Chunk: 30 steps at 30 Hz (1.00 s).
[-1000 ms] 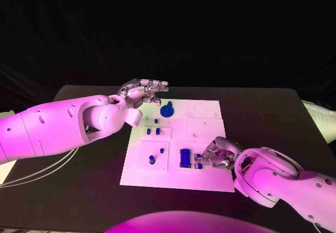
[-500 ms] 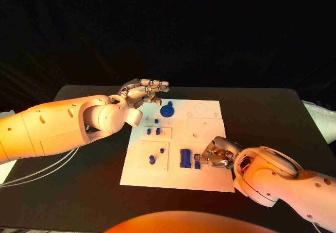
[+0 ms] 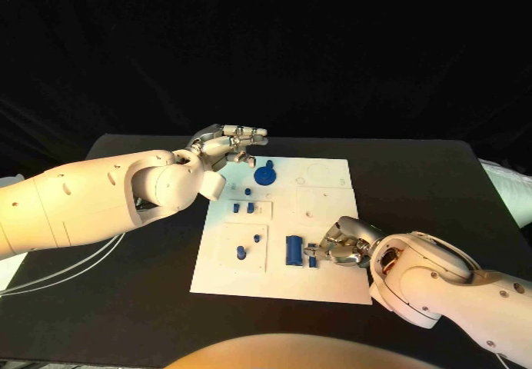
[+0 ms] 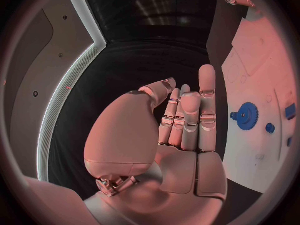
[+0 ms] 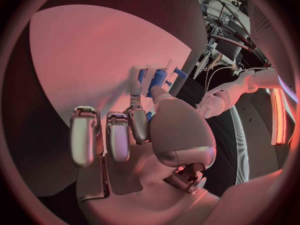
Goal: Assemble the parts on the task board
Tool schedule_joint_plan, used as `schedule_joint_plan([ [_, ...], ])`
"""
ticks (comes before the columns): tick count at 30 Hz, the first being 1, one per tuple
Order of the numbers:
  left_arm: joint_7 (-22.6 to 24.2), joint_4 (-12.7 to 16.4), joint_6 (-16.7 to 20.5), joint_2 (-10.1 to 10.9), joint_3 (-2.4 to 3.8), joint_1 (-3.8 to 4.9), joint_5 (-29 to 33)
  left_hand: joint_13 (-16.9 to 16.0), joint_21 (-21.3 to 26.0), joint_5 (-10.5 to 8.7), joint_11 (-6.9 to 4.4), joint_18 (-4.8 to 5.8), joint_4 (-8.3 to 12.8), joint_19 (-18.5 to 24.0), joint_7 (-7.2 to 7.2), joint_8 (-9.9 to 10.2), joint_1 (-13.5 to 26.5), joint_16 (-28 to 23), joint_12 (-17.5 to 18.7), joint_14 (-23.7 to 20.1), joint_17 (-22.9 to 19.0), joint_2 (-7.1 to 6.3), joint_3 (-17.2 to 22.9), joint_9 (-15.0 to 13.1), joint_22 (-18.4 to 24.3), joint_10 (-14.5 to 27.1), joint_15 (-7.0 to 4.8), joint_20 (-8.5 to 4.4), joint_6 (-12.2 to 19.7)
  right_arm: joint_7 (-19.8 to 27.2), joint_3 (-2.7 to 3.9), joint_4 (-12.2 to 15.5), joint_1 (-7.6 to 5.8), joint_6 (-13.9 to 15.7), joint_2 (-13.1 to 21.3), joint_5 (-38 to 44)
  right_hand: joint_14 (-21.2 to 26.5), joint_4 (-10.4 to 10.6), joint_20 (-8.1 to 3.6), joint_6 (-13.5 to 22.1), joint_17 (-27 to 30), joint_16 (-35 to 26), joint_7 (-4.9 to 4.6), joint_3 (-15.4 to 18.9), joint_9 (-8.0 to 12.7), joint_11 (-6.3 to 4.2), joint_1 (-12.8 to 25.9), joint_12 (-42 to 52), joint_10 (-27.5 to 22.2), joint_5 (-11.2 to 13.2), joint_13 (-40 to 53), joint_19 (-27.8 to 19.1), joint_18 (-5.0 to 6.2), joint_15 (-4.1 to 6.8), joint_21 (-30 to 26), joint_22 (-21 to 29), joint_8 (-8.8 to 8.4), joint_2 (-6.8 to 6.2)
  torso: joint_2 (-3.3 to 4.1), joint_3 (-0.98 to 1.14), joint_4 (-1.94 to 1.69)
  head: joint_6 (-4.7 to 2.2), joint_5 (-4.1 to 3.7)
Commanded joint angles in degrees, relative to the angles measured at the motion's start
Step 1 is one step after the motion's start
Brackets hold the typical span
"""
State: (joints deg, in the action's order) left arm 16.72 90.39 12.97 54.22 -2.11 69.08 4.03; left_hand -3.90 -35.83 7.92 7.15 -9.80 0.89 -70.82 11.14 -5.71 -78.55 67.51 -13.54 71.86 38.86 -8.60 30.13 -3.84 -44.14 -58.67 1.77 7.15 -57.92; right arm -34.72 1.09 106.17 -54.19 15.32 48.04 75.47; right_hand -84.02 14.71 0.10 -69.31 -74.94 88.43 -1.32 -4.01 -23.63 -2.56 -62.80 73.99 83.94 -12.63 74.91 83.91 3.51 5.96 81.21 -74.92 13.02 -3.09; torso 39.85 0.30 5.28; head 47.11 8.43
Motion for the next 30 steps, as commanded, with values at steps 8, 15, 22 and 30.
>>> schedule_joint_plan([
  [8, 0.4, 0.1, -1.0, 0.2, 0.03, 0.05, -0.2, 0.0, 0.2, 0.15, 0.06, -0.66, 0.2, 0.2, 0.16, -0.4, 0.1, 0.3, -0.2, -0.4, -0.1, -0.03, -0.3, -0.1, 0.1, 0.5, 0.02, 0.01, 0.4, 4.6, 0.03, 1.7, 0.10, 3.5, 2.7, -1.6, -5.3, -1.6, -0.25, 1.9, -12.1, -0.4, -0.47, 2.1, -0.5, 0.07, -3.5, -1.0, 2.0, 1.1, 6.0, 0.9, -0.23, 0.18, -0.8, 0.1, -0.04, -0.32, -0.07, 0.04, 0.11, -0.16, 0.10],
  [15, 0.9, -0.8, -1.2, 0.1, -0.01, 0.03, 1.4, 0.0, 0.3, 0.08, 0.02, -0.64, -0.2, 0.3, 0.07, -0.6, 0.8, 0.2, -0.6, -0.7, -0.7, -0.15, -0.9, -0.1, 0.2, 0.6, 0.08, 0.10, 0.4, 21.5, 0.27, -0.2, -1.95, 8.4, 5.1, -17.5, -4.4, -3.7, 1.46, 8.8, -8.3, -3.2, -3.58, 3.2, 1.7, 2.74, -8.7, -12.7, -2.3, -0.2, -0.1, -1.3, 0.83, -1.96, -4.8, 5.6, -4.79, -0.10, -0.68, -0.31, 0.48, -1.17, -0.45],
  [22, 2.6, -4.0, -1.1, -1.1, -0.39, -0.01, 5.0, -0.1, 1.4, -0.10, -0.34, -0.67, -2.0, 1.0, -0.46, -1.3, 3.7, -0.4, -2.0, -2.2, -3.0, -1.04, -4.9, -0.2, 1.0, 0.3, 0.18, 0.38, 0.1, 40.1, 0.33, -9.1, -5.75, 10.1, 4.4, -42.3, 4.1, -7.2, 3.22, 12.4, 17.4, -27.4, -5.80, 2.9, 5.0, 4.61, -15.9, -46.6, -15.8, 1.6, -21.3, -14.5, 6.52, -3.72, -30.7, 36.8, -7.98, 1.63, -2.27, -0.96, 1.07, -2.56, -1.25],
  [30, 4.7, -10.6, 0.4, -4.5, -0.70, -0.55, 8.0, 0.1, 10.3, -0.25, -1.14, -0.64, -3.3, 9.9, -1.46, -2.5, 2.3, -16.6, -3.5, -13.6, -17.2, 0.87, -9.2, -0.1, 6.6, -4.0, 0.19, 0.67, -2.1, 52.6, 0.92, -23.6, -7.35, 6.3, -1.1, -57.7, 15.9, -8.3, 6.74, 11.4, 43.6, -64.2, -7.86, -2.9, 8.9, 7.89, -21.9, -67.4, -18.1, 3.9, -47.2, -22.3, 6.95, -6.93, -53.6, 53.5, -9.54, 2.12, -4.76, -1.73, 1.31, -5.41, -1.70],
])
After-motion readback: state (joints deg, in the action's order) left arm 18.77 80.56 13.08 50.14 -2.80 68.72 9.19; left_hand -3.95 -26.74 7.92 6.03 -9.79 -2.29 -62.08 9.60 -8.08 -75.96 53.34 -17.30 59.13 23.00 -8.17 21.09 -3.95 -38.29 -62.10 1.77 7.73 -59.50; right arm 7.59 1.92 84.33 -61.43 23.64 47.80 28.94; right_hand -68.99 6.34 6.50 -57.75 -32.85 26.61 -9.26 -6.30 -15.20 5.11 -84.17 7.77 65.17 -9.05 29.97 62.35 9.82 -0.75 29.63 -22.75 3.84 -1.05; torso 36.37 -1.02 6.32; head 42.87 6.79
